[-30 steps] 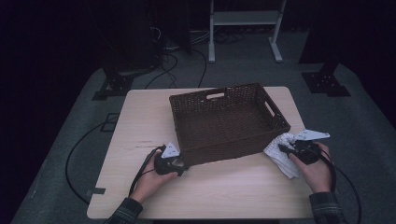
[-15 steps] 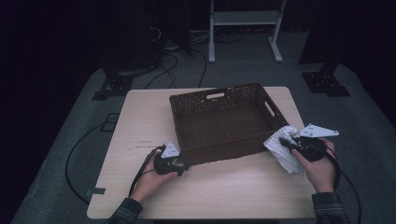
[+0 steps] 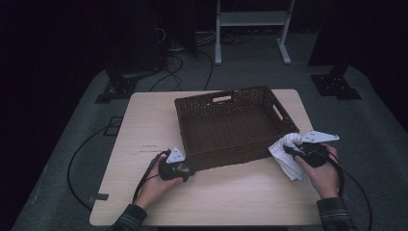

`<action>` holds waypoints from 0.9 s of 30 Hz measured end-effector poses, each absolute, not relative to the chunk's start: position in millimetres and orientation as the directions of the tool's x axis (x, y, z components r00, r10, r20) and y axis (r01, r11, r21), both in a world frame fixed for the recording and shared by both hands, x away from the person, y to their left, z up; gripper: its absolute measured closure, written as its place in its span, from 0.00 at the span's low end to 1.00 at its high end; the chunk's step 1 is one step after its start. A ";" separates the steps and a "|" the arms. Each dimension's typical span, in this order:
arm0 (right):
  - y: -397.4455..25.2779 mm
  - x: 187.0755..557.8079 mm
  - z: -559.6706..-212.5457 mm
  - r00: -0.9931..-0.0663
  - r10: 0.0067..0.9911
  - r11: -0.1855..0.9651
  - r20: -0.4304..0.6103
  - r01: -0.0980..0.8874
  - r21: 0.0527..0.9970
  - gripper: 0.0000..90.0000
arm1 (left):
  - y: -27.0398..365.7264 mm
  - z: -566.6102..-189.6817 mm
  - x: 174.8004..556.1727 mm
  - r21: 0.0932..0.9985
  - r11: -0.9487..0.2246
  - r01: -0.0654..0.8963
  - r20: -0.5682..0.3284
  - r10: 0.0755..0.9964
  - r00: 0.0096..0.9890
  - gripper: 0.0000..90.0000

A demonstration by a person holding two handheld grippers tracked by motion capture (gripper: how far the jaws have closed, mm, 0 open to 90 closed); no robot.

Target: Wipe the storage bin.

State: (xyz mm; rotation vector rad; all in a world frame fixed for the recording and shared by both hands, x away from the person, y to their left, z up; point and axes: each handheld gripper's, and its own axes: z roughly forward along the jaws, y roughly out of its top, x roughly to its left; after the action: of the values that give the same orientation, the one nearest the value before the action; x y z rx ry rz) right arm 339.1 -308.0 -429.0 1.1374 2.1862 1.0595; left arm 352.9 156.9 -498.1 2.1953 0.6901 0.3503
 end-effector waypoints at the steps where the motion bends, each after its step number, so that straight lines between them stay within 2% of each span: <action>1: -307.1 339.9 -431.1 -0.557 0.829 0.368 -0.045 0.484 0.794 0.84 | 156.9 -498.1 352.9 0.761 -0.538 0.363 0.023 0.581 0.813 0.44; 27: -281.2 350.1 -474.9 -0.608 0.793 0.472 -0.028 0.586 0.659 0.84 | 156.9 -498.2 352.8 0.761 -0.538 0.362 0.024 0.581 0.814 0.44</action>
State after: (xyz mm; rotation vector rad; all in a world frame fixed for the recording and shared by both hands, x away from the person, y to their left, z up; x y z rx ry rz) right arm 350.1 -281.2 -474.9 1.1654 2.3942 0.8819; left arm 352.8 156.9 -498.2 2.1953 0.6898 0.3501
